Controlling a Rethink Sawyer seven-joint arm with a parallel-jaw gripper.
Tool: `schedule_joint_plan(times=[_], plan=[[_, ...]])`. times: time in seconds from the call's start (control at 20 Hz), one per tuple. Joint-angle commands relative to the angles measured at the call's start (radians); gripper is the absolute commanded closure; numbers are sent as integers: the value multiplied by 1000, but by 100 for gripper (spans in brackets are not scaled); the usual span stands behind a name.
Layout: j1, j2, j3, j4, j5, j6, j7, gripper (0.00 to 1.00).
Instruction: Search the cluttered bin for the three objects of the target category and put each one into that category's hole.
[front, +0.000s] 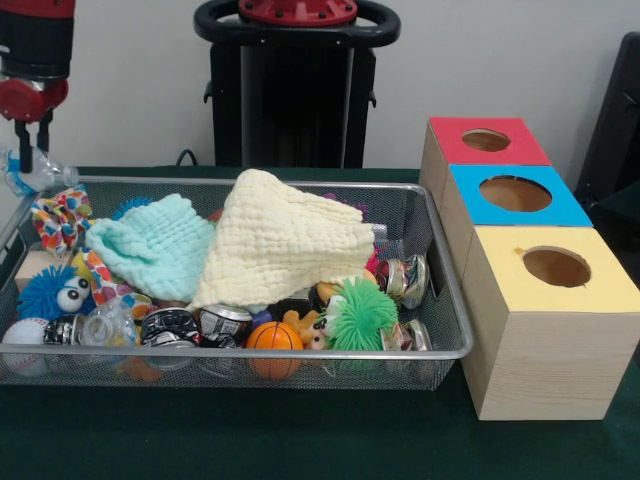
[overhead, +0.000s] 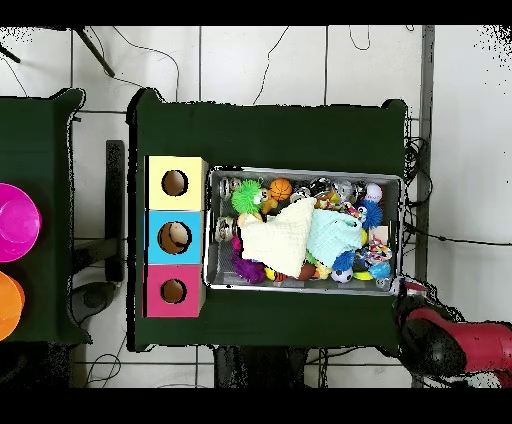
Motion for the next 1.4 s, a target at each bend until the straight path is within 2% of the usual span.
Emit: schedule_joint_plan(times=[0.05, 0.3, 0.35, 0.6, 0.85, 1.1, 1.2, 1.25, 1.3, 1.4], plan=[[-4, 53, 58, -100, -70, 1, -196, 0], [33, 59, 29, -95, -121, -57, -100, 0], [46, 56, 19, -95, -134, -64, -77, 100], [54, 56, 15, -90, -157, -112, -25, 100], [62, 38, 2, -79, -159, -119, -2, 100], [52, 39, 3, -83, -145, -112, -14, 100], [12, 22, 31, -63, -89, -78, -66, 100], [-6, 2, 36, -42, -57, -47, -92, 100], [-13, -59, 39, 7, -42, -59, -75, 100], [-54, -153, 67, 98, 37, -32, -112, 100]])
